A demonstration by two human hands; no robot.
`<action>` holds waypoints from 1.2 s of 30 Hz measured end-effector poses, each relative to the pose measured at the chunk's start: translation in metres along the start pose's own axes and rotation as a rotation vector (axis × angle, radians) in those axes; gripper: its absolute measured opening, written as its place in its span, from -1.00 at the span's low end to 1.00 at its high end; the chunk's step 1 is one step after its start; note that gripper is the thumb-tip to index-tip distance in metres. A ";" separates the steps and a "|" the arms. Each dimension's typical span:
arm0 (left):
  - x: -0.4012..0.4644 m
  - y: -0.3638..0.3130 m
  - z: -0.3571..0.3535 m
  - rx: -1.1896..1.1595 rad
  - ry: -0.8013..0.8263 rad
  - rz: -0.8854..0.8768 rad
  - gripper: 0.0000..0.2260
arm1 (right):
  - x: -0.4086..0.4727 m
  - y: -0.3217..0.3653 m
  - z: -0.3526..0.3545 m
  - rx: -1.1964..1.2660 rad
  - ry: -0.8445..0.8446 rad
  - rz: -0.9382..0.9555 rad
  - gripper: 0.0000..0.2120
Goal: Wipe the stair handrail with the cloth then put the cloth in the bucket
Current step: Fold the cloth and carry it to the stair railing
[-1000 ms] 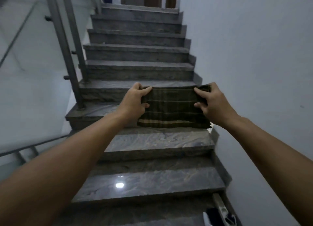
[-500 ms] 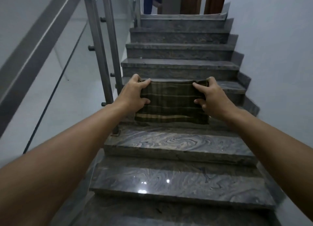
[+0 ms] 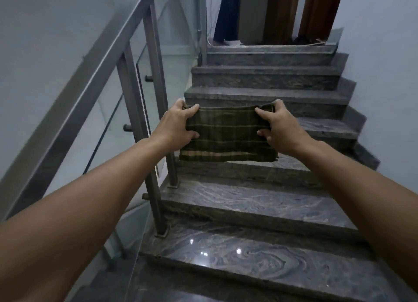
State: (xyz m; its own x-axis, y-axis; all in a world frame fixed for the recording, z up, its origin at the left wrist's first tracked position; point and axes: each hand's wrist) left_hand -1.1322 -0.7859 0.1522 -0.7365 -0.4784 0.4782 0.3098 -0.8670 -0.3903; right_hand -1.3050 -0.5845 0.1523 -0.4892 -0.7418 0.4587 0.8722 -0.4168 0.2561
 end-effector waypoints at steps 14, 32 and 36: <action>0.281 -0.008 0.041 0.003 -0.027 -0.062 -0.31 | 0.261 -0.058 0.085 -0.070 -0.037 -0.013 -0.39; 0.609 -0.021 0.102 0.081 -0.138 -0.005 -0.31 | 0.595 -0.128 0.174 -0.012 -0.088 0.108 -0.40; 0.688 -0.001 0.114 0.072 -0.141 0.000 -0.31 | 0.680 -0.135 0.179 -0.024 -0.093 0.112 -0.40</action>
State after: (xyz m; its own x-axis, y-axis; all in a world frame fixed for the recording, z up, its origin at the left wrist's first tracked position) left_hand -1.5707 -1.1302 0.5707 -0.6461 -0.4889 0.5862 0.3559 -0.8723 -0.3352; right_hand -1.7551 -0.9392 0.5818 -0.3859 -0.7330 0.5602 0.9203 -0.3479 0.1788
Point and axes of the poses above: each hand's wrist, its own x-axis towards the middle knuckle, its own z-axis out of the back of the hand, y = z × x, and after that the axes turned 3 degrees about -y, right-handed
